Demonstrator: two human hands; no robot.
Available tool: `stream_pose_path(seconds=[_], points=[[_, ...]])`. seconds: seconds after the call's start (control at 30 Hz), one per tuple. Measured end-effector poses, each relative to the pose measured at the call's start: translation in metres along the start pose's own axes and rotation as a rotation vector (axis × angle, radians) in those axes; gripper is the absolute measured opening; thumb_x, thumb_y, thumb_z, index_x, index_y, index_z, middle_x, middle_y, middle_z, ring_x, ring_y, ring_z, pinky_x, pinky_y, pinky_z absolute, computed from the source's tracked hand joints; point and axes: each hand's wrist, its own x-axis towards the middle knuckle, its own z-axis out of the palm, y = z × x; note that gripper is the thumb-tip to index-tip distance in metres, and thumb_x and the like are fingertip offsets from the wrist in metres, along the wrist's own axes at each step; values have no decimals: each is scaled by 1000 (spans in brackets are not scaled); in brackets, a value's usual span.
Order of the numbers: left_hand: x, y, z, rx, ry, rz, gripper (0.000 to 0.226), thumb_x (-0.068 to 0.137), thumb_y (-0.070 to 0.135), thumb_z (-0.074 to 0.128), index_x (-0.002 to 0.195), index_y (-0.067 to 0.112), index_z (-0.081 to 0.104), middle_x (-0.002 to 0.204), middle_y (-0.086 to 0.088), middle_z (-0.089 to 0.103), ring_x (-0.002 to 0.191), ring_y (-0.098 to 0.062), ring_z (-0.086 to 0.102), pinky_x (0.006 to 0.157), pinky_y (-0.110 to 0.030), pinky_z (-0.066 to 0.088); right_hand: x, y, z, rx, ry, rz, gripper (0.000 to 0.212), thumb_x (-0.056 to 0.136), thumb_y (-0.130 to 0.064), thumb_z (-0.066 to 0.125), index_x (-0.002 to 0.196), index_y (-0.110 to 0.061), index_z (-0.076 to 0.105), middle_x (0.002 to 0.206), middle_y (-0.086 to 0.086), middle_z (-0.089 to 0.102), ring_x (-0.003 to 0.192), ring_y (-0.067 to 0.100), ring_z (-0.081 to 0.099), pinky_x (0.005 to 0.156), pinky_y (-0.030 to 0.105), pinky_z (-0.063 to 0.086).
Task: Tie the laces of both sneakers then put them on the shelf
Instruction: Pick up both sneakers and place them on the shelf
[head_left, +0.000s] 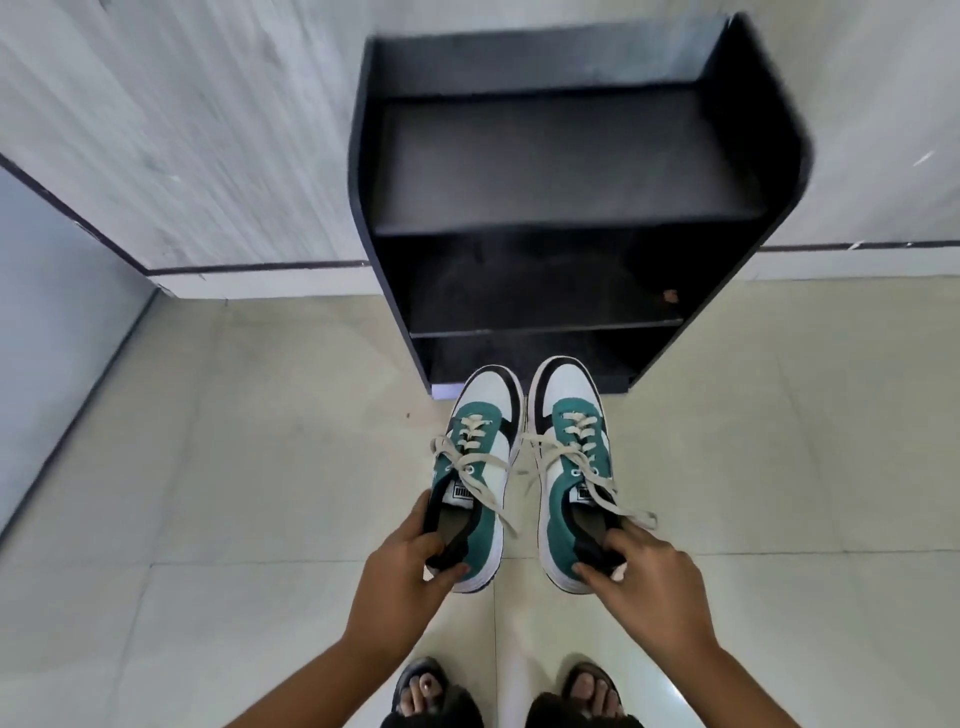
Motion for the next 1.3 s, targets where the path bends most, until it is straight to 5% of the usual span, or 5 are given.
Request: stream_pose_path(seconds=[0.1, 0.23, 0.53, 0.97, 1.3], points=[[-22, 45, -52, 16, 20, 28, 16, 70, 22, 77, 68, 16, 63, 145, 10, 43, 66, -9, 62, 60, -12, 46, -21, -31, -60, 11, 37, 13, 28, 58, -34, 82, 63, -19, 59, 72, -5, 66, 49, 22, 61, 41, 15, 22], [-32, 110, -119, 24, 66, 76, 27, 67, 16, 81, 65, 21, 54, 141, 2, 50, 70, -13, 62, 58, 3, 33, -37, -73, -144, 22, 40, 14, 26, 59, -31, 83, 67, -19, 62, 75, -4, 68, 50, 21, 63, 43, 16, 33], [61, 193, -210, 54, 257, 110, 17, 74, 12, 73, 69, 8, 58, 140, -10, 50, 73, -26, 62, 56, -25, 47, 55, -152, -262, 65, 137, -56, 26, 74, -25, 72, 96, -14, 64, 103, 4, 67, 74, 30, 66, 60, 34, 53], [165, 191, -219, 84, 200, -8, 14, 82, 14, 62, 81, 0, 61, 148, -15, 38, 88, -37, 59, 61, -27, 35, 164, -188, -245, 29, 51, -24, 22, 81, -23, 64, 98, -10, 59, 102, 12, 65, 90, 36, 64, 68, 38, 50], [173, 186, -219, 71, 173, -92, 18, 82, 17, 63, 98, 7, 62, 153, -14, 28, 112, -33, 54, 79, -38, 51, 173, -200, -242, 16, -15, 1, 33, 82, -24, 63, 113, -15, 54, 115, 11, 60, 99, 35, 62, 77, 41, 54]])
